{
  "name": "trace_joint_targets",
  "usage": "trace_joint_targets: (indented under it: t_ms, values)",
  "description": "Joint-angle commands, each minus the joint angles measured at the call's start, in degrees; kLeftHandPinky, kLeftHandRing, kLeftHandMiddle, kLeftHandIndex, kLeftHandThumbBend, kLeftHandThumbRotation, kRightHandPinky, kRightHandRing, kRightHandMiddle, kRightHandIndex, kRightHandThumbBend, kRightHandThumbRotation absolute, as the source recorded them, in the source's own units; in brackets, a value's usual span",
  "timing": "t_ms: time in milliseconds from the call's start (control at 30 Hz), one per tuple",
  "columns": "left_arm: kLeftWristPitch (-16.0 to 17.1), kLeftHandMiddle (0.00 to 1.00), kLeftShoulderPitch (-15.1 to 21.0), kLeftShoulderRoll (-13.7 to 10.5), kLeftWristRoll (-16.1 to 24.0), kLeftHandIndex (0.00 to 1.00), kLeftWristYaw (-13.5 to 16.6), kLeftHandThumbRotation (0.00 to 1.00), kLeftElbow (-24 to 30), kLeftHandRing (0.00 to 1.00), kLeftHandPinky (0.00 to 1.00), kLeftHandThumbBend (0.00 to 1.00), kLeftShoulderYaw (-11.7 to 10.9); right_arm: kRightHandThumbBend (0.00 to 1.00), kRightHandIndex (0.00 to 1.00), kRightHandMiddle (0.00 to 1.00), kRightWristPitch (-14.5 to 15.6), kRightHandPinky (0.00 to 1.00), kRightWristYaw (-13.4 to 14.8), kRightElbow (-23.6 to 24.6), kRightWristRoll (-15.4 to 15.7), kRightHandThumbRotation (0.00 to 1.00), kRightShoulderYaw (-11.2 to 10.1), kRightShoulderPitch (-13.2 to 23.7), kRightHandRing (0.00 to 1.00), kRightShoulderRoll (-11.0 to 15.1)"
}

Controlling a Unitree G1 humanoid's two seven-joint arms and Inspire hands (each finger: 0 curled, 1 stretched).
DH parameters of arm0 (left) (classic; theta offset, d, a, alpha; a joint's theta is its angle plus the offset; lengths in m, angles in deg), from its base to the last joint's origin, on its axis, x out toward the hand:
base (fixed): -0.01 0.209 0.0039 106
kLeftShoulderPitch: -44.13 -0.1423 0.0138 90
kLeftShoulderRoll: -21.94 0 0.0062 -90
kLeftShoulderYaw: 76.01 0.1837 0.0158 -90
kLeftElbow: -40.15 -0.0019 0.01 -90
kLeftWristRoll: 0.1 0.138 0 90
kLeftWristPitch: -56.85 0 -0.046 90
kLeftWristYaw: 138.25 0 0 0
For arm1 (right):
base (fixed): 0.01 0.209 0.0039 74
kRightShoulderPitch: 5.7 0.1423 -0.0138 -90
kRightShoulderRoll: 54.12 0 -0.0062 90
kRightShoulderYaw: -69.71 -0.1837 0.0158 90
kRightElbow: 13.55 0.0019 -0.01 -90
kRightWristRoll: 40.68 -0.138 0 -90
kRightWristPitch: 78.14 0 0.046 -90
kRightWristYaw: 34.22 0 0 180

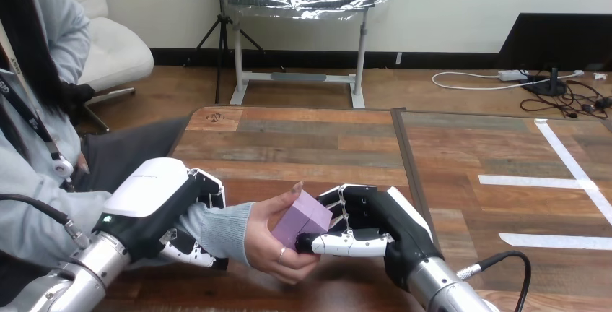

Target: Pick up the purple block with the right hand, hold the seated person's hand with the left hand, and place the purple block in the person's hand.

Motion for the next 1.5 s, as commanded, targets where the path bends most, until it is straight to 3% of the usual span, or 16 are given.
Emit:
trace_joint_targets:
  t_ms: [0,467,767,1067,1233,1467]
  values:
    - [0.98,0.28,4.14,1.49,-2.14,0.30,2.12,0.00,3.71,0.21,0.16,0.86,-2.46,0.77,0.50,0.45,-0.18,0.31,0.10,2.68,0.09,0.00,0.15,2.17,0.36,-0.11]
    - [0.80,0.31,3.50,1.14,-1.70,0.33,2.57,0.01,4.33,0.24,0.18,0.88,-2.53,0.77,0.50,0.47,0.24,0.32,1.38,1.95,-0.57,0.00,-0.60,2.75,0.37,-0.85]
    - [0.04,0.40,2.10,0.93,-2.21,0.43,2.09,0.09,7.17,0.34,0.29,0.92,-3.18,0.81,0.60,0.56,1.11,0.37,2.30,2.10,-0.03,0.00,-0.63,3.36,0.46,-0.58]
    - [-1.96,0.55,-0.24,0.98,-2.72,0.59,0.96,0.16,12.21,0.49,0.44,0.99,-4.47,0.87,0.74,0.69,0.32,0.59,3.98,2.23,2.71,0.11,-0.25,3.90,0.65,0.38]
    - [-3.27,0.67,-1.31,1.20,-3.05,0.70,0.27,0.21,14.14,0.63,0.59,1.00,-4.98,0.88,0.83,0.78,0.40,0.73,4.42,2.13,3.19,0.19,-0.57,4.28,0.77,0.66]
    - [-4.97,0.78,-3.05,1.51,-3.51,0.81,0.38,0.27,16.02,0.77,0.74,1.00,-5.38,0.90,0.90,0.87,-2.36,0.86,5.68,0.58,2.97,0.26,-1.80,5.21,0.87,0.98]
